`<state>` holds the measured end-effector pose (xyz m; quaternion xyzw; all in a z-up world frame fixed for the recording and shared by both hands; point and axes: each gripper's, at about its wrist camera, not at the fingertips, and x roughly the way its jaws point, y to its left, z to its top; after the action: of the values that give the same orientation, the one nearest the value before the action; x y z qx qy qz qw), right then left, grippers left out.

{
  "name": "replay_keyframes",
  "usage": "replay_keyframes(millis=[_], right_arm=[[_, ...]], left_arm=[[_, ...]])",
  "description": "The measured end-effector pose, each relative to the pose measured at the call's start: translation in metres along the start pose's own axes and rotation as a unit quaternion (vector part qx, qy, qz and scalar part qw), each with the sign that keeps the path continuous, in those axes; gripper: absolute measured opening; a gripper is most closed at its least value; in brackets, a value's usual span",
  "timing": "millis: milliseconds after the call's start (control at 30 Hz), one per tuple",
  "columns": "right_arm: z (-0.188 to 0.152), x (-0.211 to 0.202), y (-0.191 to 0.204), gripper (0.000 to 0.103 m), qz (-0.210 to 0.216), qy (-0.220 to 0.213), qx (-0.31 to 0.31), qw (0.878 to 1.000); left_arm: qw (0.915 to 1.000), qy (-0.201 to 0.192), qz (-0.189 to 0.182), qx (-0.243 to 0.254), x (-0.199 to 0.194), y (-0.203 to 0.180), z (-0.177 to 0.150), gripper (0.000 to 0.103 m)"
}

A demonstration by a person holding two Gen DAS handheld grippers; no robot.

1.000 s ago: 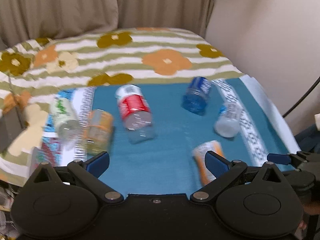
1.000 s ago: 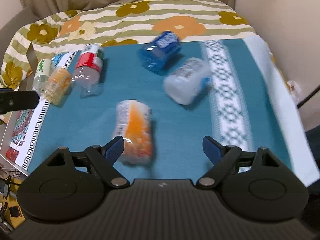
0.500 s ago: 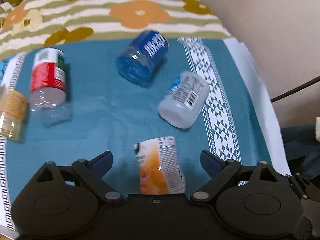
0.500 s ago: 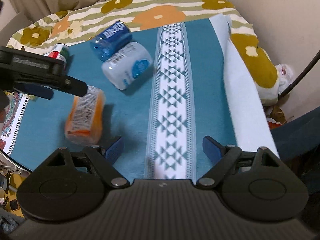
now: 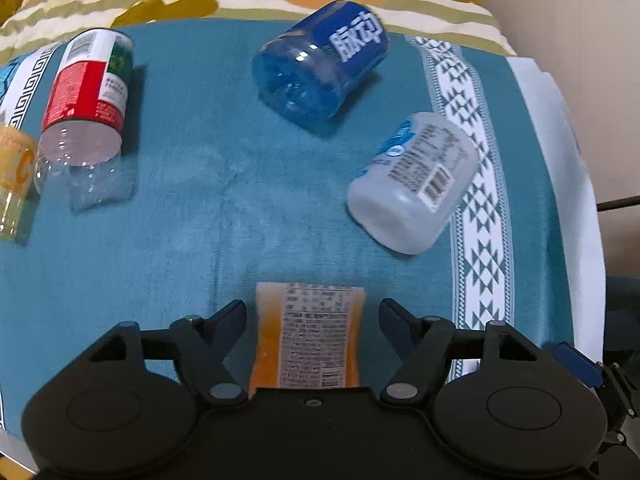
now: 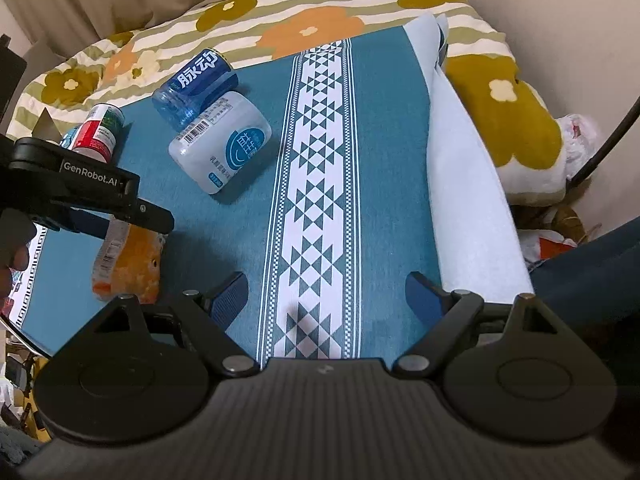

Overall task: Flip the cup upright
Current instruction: 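Grasp the orange-labelled bottle with the left gripper as the right releases, then rotate the bottle upright with the left gripper and set it down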

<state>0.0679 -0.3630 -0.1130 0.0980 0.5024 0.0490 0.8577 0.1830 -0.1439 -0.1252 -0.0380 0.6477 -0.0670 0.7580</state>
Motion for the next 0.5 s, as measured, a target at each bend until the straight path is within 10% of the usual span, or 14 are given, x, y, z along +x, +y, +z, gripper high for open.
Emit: replay_keyframes(millis=[500], right_arm=[[0.0,0.004,-0.006,0.101,0.006,-0.001,0.016,1.0]], left_arm=[[0.9997,0.019,-0.001,0.017,0.009,0.0,0.004,0.057]])
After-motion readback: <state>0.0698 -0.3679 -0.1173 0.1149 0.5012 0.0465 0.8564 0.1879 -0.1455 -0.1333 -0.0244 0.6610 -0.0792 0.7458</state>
